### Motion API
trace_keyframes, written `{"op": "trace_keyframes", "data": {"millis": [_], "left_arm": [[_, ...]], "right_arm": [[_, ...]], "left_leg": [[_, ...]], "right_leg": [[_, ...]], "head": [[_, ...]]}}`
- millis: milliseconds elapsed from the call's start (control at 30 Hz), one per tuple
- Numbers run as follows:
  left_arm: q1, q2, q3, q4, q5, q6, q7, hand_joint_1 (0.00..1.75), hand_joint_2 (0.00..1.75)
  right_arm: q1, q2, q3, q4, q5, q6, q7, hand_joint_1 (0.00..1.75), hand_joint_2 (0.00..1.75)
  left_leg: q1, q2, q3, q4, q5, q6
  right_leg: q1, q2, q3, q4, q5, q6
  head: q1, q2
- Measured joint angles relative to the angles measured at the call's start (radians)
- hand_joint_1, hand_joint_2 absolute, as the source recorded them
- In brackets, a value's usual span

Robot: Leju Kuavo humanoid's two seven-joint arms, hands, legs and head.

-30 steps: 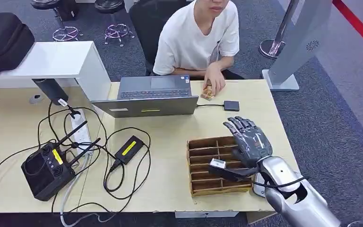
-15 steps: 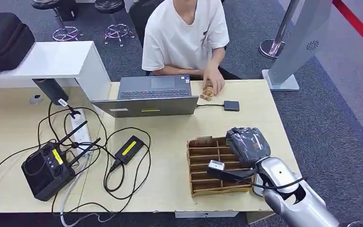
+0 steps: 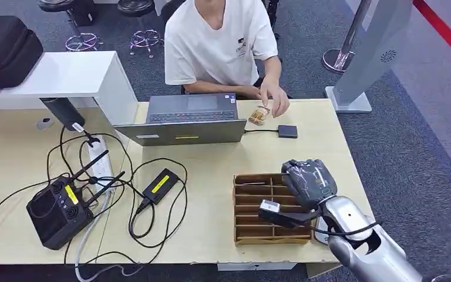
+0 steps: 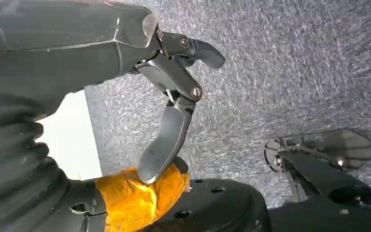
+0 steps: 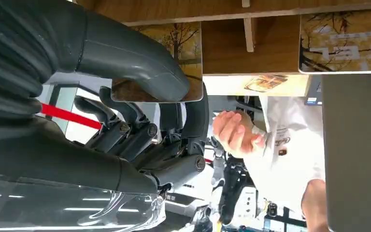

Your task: Pass the card to the sensor for recognition and then transmit it.

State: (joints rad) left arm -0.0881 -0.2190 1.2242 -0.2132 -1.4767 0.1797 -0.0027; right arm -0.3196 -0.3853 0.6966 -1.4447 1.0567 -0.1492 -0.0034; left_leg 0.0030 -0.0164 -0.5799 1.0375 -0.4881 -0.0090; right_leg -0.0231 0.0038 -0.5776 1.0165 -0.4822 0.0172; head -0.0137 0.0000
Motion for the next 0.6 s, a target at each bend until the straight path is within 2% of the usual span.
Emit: {"op": "trace_keyframes", "data": {"millis": [100, 267, 600], "left_arm": [[0.0, -0.004, 0.0, 0.0, 0.004, 0.025, 0.0, 0.0, 1.75], [0.0, -0.006, 0.0, 0.0, 0.004, 0.029, 0.007, 0.0, 1.75], [0.0, -0.008, 0.0, 0.0, 0.005, 0.031, 0.024, 0.0, 1.75]], "right_arm": [[0.013, -0.003, -0.001, -0.006, 0.003, -0.019, 0.0, 1.75, 1.75], [0.028, -0.005, -0.007, -0.017, 0.018, -0.056, 0.003, 1.75, 1.75], [0.012, -0.005, -0.023, -0.035, 0.013, -0.05, -0.003, 1.75, 1.75]], "left_leg": [[0.0, 0.0, 0.0, 0.0, 0.0, 0.0], [0.0, 0.0, 0.0, 0.0, 0.0, 0.0], [0.0, 0.0, 0.0, 0.0, 0.0, 0.0]], "right_leg": [[0.0, 0.0, 0.0, 0.0, 0.0, 0.0], [0.0, 0.0, 0.0, 0.0, 0.0, 0.0], [0.0, 0.0, 0.0, 0.0, 0.0, 0.0]], "head": [[0.0, 0.0], [0.0, 0.0], [0.0, 0.0]]}}
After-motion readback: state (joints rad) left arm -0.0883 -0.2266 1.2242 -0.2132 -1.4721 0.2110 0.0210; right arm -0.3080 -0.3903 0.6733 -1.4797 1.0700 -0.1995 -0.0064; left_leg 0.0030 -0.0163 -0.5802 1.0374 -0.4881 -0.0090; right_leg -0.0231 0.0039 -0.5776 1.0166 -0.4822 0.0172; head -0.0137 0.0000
